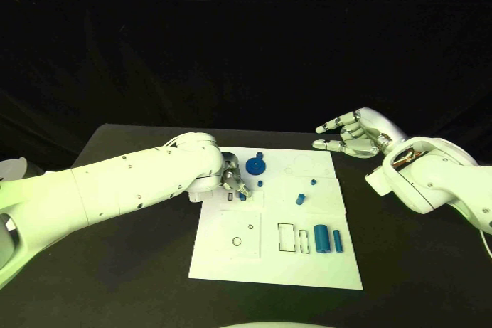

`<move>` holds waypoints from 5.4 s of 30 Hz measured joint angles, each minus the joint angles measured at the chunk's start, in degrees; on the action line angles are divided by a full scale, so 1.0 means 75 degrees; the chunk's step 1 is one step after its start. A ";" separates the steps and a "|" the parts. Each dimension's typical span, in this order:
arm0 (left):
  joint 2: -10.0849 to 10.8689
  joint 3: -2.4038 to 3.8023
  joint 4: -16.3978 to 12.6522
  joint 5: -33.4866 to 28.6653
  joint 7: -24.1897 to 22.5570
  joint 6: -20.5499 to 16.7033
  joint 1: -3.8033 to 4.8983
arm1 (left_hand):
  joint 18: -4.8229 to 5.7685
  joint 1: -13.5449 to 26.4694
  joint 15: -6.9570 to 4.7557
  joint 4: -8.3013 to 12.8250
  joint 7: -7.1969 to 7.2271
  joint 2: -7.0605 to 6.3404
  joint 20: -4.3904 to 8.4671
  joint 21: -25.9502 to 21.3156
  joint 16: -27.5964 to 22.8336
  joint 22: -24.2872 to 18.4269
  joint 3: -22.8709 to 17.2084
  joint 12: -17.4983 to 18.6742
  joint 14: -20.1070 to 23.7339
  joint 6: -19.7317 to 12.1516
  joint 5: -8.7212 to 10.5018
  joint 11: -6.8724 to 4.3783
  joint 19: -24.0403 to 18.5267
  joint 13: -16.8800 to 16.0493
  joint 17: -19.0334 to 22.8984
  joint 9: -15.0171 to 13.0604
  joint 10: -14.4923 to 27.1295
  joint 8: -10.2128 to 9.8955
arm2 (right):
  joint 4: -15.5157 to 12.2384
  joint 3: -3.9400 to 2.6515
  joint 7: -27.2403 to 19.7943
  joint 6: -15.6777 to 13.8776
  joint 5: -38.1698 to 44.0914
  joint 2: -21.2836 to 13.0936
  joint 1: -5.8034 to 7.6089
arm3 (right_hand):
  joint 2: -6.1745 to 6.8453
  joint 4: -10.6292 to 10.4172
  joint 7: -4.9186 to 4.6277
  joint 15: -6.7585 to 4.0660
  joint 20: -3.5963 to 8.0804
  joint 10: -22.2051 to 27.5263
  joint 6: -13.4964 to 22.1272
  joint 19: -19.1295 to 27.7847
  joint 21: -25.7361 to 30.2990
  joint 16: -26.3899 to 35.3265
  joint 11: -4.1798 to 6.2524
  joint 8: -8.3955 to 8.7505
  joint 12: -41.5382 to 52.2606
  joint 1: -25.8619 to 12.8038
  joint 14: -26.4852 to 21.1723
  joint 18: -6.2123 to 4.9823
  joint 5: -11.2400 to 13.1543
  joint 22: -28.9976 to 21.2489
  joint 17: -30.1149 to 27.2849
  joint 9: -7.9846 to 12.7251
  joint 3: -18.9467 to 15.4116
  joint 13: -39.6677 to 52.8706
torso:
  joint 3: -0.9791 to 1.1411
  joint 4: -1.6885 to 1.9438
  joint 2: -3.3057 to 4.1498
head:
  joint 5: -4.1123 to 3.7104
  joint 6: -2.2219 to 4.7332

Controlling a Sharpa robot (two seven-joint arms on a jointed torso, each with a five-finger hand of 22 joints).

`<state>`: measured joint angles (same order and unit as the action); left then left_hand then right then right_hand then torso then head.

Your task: Assemble the parts on the task board

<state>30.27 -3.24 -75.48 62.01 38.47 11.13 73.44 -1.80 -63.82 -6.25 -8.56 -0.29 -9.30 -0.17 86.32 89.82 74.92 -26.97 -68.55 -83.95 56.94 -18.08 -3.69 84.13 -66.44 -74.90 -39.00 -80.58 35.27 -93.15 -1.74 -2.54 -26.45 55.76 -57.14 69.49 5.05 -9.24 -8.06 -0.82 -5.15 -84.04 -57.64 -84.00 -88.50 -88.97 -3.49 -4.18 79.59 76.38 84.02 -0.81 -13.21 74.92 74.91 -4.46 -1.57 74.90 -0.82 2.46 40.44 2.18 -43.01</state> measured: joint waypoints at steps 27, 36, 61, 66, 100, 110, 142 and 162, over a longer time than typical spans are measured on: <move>0.0010 -0.0010 0.0050 0.0005 -0.0003 0.0051 -0.0021 | -0.0001 0.0711 0.0001 -0.0683 0.0054 0.0012 0.0027 0.0079 0.0000 -0.0001 0.1819 -0.0062 0.0000 0.0216 0.0978 -0.0003 -0.0028 -0.0098 -0.0005 -0.0146 -0.0111 0.0103 | -0.0023 0.0000 0.0001 0.0001 -0.0003 -0.0033 0.0001 | -0.0001 -0.0020 0.0000 0.0000 0.0000 0.0000 0.0000 0.0000 0.0030 0.0000 0.0000 0.0000 0.0000 -0.0001 0.0000 0.0000 -0.0041 -0.0002 0.0005 0.0001 -0.0090 0.0005 | 0.0000 0.0004 -0.0001 | -0.0007 0.0016; 0.0249 0.0081 -0.0156 -0.0045 -0.0002 -0.0023 -0.0059 | -0.0001 0.0610 -0.0027 -0.0951 0.0053 0.0174 0.0027 0.0079 0.0000 -0.0002 0.2484 -0.0062 -0.0028 0.0215 0.1420 -0.0002 -0.0028 -0.0102 -0.0004 -0.0175 -0.0111 0.0101 | -0.0009 0.0000 -0.0001 0.0000 -0.0007 -0.0040 0.0001 | -0.0032 -0.0013 0.0000 0.0000 0.0000 0.0000 0.0000 0.0000 0.0030 0.0000 0.0000 0.0000 0.0000 -0.0032 0.0000 0.0000 -0.0041 0.0004 0.0004 0.0000 -0.0097 0.0004 | -0.0004 0.0000 -0.0002 | -0.0029 0.0052; 0.0331 0.0603 0.0783 -0.0894 -0.0129 0.0606 0.0642 | -0.0001 -0.0053 0.0236 -0.1069 -0.0465 0.0604 -0.0186 -0.0356 0.0000 -0.0002 0.3830 0.1132 0.0011 -0.0906 0.1872 0.0384 -0.0020 0.1268 -0.0002 0.0438 0.0738 -0.0687 | 0.0164 0.0018 -0.0010 0.0002 -0.0047 0.0051 -0.0006 | -0.0030 -0.0042 0.0000 0.0000 0.0000 0.0000 0.0000 0.0000 0.0030 0.0000 0.0000 0.0000 0.0000 -0.0031 0.0000 0.0000 -0.0041 0.0002 0.0002 0.0001 -0.0127 0.0002 | -0.0001 0.0012 0.0004 | -0.0041 0.0069; -0.0004 0.0561 0.1370 -0.0677 -0.0210 0.0834 0.0673 | -0.0001 -0.0186 0.0236 -0.1061 -0.0474 0.0706 -0.0194 -0.0356 0.0000 -0.0002 0.3886 0.1061 0.0012 -0.0897 0.1872 0.0383 -0.0028 0.1255 -0.0002 0.0539 0.0738 -0.0687 | 0.0185 0.0019 -0.0012 0.0003 -0.0055 0.0084 -0.0007 | -0.0030 -0.0042 0.0000 0.0000 0.0000 0.0000 0.0000 0.0000 0.0030 0.0000 0.0000 0.0000 0.0000 -0.0030 0.0000 0.0000 -0.0073 0.0001 0.0002 0.0001 -0.0126 0.0002 | -0.0013 0.0010 0.0007 | -0.0032 0.0077; -0.0878 0.0344 0.2728 0.0005 -0.0400 0.1437 0.0523 | -0.0001 -0.0639 0.0235 -0.1030 -0.0369 0.1096 -0.0193 -0.0326 0.0000 -0.0003 0.3998 0.0826 0.0012 -0.0533 0.1768 0.0355 -0.0028 0.1117 -0.0001 0.0641 0.0656 -0.0538 | 0.0246 0.0022 -0.0029 0.0025 -0.0075 0.0157 -0.0018 | -0.0030 -0.0042 0.0000 0.0000 0.0000 0.0000 0.0000 0.0000 0.0030 0.0000 0.0000 0.0000 0.0000 -0.0030 0.0000 0.0000 -0.0072 -0.0002 0.0000 0.0001 -0.0126 0.0000 | 0.0000 0.0003 -0.0002 | 0.0000 0.0029; -0.0950 0.0322 0.2915 0.0003 -0.0387 0.1527 0.0494 | -0.0001 -0.0789 0.0235 -0.0987 -0.0342 0.1208 -0.0193 -0.0326 0.0000 -0.0003 0.3955 0.0826 0.0013 -0.0506 0.1738 0.0328 -0.0028 0.1125 0.0000 0.0648 0.0629 -0.0507 | 0.0248 0.0022 -0.0036 0.0030 -0.0080 0.0159 -0.0019 | -0.0030 -0.0042 0.0000 0.0000 0.0000 0.0000 0.0000 0.0000 0.0030 0.0000 0.0000 0.0000 0.0000 -0.0030 0.0000 0.0000 -0.0072 0.0001 0.0006 0.0001 -0.0126 0.0000 | 0.0001 0.0004 -0.0006 | 0.0000 0.0029; -0.1006 0.0315 0.2963 -0.0306 -0.0473 0.1453 0.0473 | -0.0001 -0.2205 0.0148 -0.0900 -0.0334 0.1213 -0.0109 -0.0326 0.0000 -0.0003 0.1404 0.0916 -0.0017 -0.0722 0.1425 0.0304 0.0000 0.1336 0.0000 0.0749 0.0602 -0.0371 | 0.0258 0.0023 -0.0043 0.0054 -0.0085 0.0183 -0.0020 | -0.0030 -0.0042 0.0000 0.0000 0.0000 0.0000 0.0000 0.0000 0.0030 0.0000 0.0000 0.0000 0.0000 -0.0030 0.0000 0.0000 -0.0072 0.0001 0.0003 0.0001 -0.0125 0.0006 | 0.0001 0.0005 -0.0006 | 0.0011 -0.0007; 0.0200 0.0186 0.1032 -0.1118 -0.0775 0.0241 0.0460 | 0.0000 -0.1205 0.0148 -0.0430 -0.0352 0.0341 -0.0125 -0.0367 0.0000 0.0004 -0.0339 0.0833 -0.0017 -0.0735 0.0902 0.0260 -0.0016 0.1312 -0.0005 0.0441 0.0505 0.0133 | 0.0278 0.0038 -0.0061 0.0069 -0.0141 0.0166 -0.0023 | -0.0093 -0.0085 0.0000 0.0000 0.0000 0.0000 0.0000 0.0000 0.0030 0.0000 0.0000 0.0000 0.0000 -0.0093 0.0000 0.0000 -0.0072 -0.0001 0.0001 0.0001 -0.0169 0.0005 | 0.0018 0.0047 -0.0053 | 0.0006 -0.0037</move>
<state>31.76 -1.85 -67.74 53.62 32.66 12.93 76.88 -1.80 -72.86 -5.13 -11.78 -2.92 -6.74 -1.11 83.56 89.82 74.95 -29.51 -62.31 -84.08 51.43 -11.31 -1.74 84.01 -56.60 -74.94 -35.70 -76.79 36.27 -91.07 -1.45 -3.00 -25.93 54.71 -55.89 69.32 4.35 -9.88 -8.06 -0.82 -5.15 -84.04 -57.64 -84.00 -88.27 -88.98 -3.49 -4.18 79.59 75.69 84.02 -0.81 -13.75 74.91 74.92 -4.46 -2.84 74.94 -0.69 2.81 40.05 2.22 -43.28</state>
